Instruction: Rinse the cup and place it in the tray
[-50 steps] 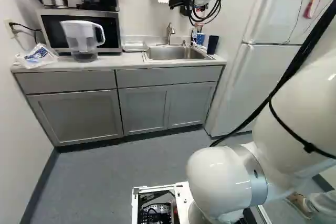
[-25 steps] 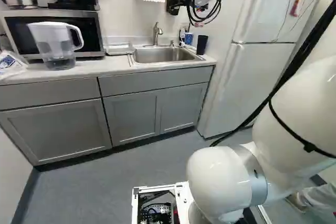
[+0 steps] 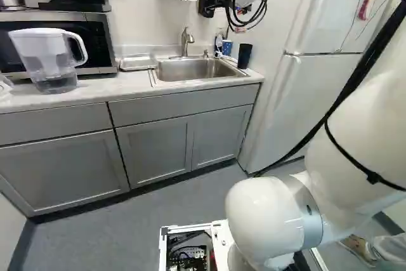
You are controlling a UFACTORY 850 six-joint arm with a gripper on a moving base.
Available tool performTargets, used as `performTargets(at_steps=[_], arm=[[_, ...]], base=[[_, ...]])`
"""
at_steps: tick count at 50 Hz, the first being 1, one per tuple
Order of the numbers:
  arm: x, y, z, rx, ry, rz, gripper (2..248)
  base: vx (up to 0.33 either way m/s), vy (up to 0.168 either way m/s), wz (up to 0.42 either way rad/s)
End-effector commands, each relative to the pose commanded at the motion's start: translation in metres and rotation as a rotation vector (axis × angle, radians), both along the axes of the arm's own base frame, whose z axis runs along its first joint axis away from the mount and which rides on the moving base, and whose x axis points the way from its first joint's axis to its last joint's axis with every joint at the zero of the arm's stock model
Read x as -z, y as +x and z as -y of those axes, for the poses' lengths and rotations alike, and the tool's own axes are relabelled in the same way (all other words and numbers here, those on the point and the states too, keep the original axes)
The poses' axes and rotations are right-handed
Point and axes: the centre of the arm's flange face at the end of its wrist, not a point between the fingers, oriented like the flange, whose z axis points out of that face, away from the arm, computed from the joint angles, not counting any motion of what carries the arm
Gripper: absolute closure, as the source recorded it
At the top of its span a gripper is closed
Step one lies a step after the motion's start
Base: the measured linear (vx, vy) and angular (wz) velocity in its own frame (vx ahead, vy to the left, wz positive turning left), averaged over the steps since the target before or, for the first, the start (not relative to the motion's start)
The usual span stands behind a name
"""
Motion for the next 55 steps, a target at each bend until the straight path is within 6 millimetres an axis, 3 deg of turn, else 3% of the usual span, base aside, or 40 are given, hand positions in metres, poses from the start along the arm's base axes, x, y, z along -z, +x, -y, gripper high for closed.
performTargets(at_steps=[55], arm=[[0.0, 0.0, 0.0, 0.0, 0.0, 0.0, 3]], base=[[0.112, -0.002, -0.018]])
